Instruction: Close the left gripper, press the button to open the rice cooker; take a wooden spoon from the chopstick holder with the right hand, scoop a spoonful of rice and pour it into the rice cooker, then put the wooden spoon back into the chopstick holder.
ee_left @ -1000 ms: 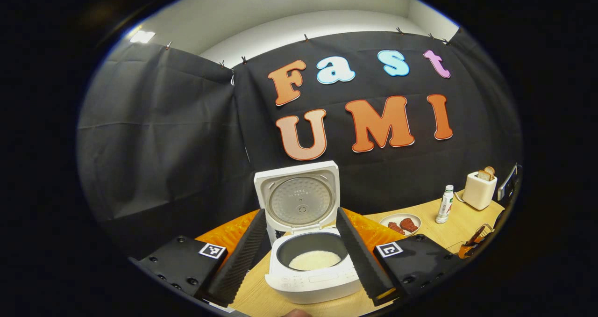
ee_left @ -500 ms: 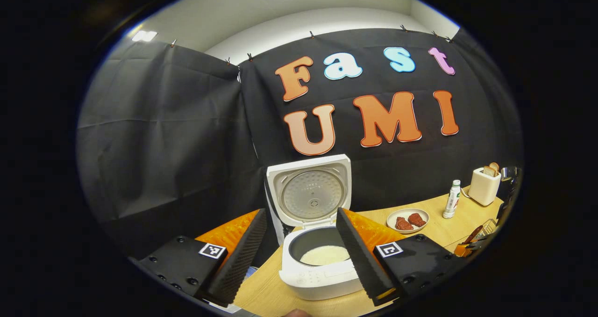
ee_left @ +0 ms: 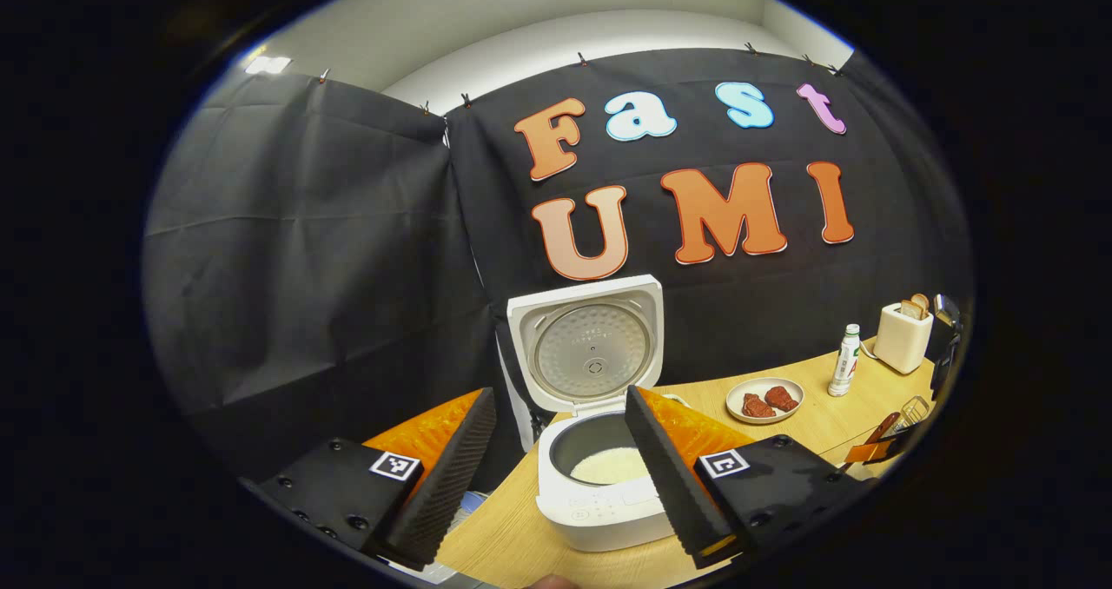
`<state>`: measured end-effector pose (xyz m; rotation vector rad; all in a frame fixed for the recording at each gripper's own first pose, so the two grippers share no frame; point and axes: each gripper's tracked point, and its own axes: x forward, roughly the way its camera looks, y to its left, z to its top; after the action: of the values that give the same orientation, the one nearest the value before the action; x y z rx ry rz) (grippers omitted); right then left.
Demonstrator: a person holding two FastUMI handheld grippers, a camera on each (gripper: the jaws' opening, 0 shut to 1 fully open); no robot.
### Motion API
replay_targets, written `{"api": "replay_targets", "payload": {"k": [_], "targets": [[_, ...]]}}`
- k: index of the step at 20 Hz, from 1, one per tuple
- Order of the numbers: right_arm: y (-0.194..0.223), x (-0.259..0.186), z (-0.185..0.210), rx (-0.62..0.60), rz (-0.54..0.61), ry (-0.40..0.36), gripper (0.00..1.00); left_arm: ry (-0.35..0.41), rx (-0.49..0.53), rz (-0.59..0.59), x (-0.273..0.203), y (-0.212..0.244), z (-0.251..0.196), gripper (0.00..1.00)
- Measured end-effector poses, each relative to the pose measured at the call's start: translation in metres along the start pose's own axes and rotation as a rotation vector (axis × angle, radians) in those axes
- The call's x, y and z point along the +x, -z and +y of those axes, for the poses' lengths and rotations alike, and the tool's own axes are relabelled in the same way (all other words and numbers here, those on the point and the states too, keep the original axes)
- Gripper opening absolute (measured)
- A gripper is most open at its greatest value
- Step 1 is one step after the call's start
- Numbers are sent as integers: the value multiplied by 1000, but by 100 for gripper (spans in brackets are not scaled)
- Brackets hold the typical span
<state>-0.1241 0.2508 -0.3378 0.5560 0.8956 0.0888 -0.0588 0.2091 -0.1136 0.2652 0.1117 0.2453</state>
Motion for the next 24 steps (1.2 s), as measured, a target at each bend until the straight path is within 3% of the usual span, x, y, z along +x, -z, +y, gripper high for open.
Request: {"api": "replay_targets", "payload": {"k": [7,13,24], "targets": [[2,1,-13,227,66,-59,8,0,3,0,-2,1,-2,98],[-8,-2,-40,523,107,-187,8,-21,18,-2,-6,-8,-14,99],[-82,-29,-61,706,54,-368,8,-30,-5,-24,-19,-33,-62,99]]}}
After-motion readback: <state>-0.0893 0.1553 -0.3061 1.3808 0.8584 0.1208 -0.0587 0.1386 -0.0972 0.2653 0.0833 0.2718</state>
